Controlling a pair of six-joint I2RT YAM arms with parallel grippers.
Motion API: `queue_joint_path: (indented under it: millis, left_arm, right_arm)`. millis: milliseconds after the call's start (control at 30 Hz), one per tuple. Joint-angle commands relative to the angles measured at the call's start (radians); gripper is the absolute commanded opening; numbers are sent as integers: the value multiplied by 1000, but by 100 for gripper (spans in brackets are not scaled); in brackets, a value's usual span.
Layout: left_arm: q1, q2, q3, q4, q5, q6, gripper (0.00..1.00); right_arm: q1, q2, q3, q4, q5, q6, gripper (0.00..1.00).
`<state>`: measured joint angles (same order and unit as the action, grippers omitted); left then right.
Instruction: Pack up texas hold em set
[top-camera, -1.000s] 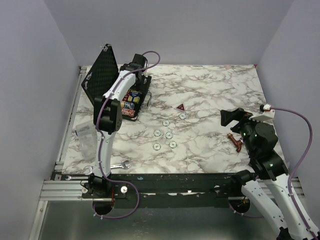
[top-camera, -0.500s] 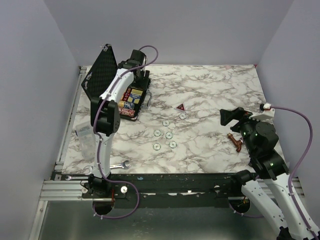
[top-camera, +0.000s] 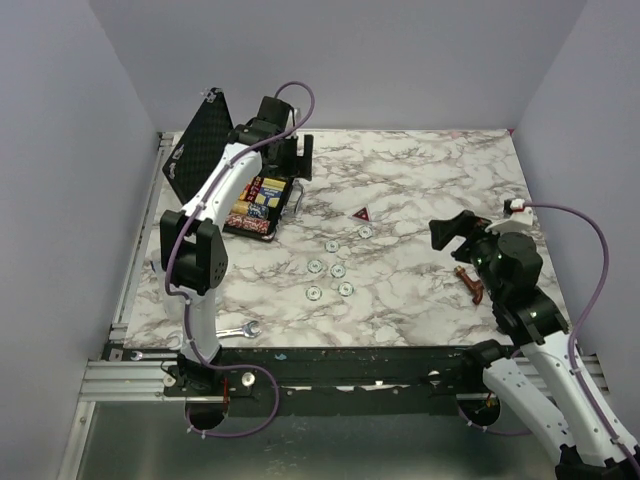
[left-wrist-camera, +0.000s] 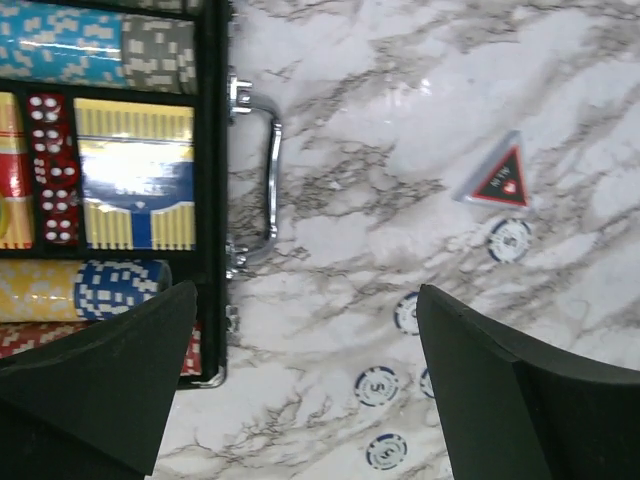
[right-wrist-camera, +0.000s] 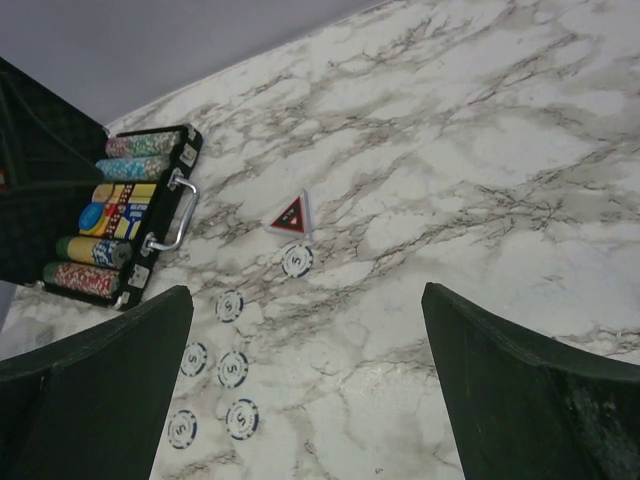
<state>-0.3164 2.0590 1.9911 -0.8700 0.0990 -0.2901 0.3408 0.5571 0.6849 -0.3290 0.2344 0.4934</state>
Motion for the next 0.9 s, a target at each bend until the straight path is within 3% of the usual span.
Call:
queue_joint_path:
  millis: [0, 100, 267, 600, 867]
  left_arm:
    - [-100, -113, -73, 78, 73, -22, 92]
    - [-160, -101, -83, 120, 111, 14, 99]
    - [-209, -3, -29, 150, 155, -42, 99]
    - [-277, 166, 46, 328, 223, -138, 99]
    - [-276, 262, 78, 401, 216, -338, 98]
  right_arm:
    - [0, 53, -31, 23, -92, 23, 100]
    - [-1, 88, -42, 30, -177, 34, 100]
    - [-2, 126, -36, 7, -311, 27, 100]
    - [-1, 66, -58, -12, -322, 51, 100]
    - [-1, -22, -80, -24, -253, 113, 100]
